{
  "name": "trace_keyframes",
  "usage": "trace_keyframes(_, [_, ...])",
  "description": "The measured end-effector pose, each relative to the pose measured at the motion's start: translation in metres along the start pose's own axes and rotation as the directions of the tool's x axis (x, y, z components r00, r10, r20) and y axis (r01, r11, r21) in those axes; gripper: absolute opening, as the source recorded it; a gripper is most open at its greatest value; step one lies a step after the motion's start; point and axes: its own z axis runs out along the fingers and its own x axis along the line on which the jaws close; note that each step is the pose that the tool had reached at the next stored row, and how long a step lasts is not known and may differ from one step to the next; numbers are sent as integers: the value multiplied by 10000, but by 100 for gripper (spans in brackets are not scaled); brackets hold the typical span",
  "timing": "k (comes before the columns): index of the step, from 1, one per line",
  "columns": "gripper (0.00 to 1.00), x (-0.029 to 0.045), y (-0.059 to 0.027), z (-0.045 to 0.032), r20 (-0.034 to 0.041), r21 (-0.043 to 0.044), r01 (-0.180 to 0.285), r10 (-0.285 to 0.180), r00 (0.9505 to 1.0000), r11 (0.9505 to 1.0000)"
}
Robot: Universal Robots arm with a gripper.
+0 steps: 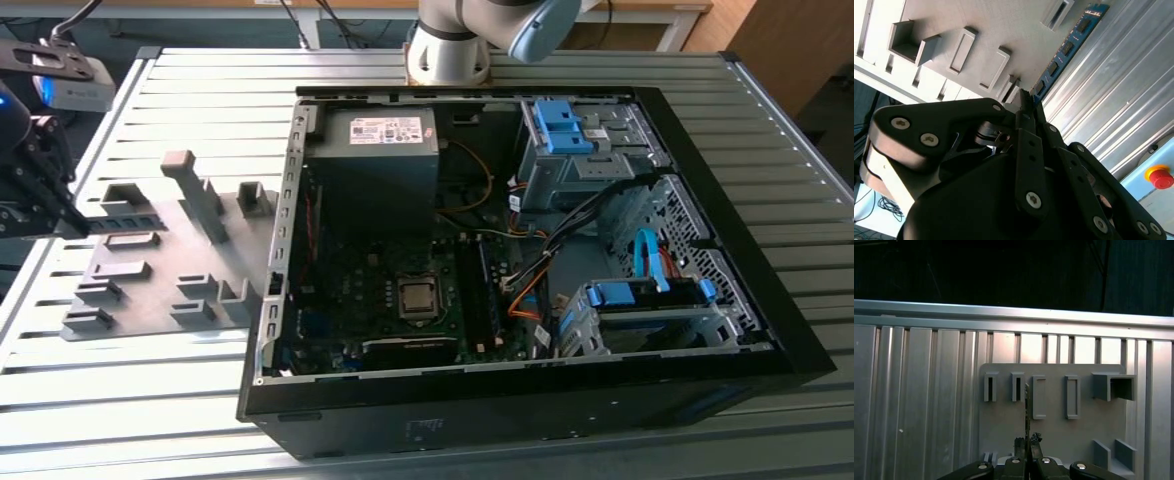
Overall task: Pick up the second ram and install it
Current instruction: 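Pick up the second ram and move it above second insertion slot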
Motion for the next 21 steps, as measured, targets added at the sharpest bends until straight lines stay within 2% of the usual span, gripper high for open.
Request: trace_keyframes(21, [14, -5, 2, -99, 1, 2, 0, 0, 10000, 10000])
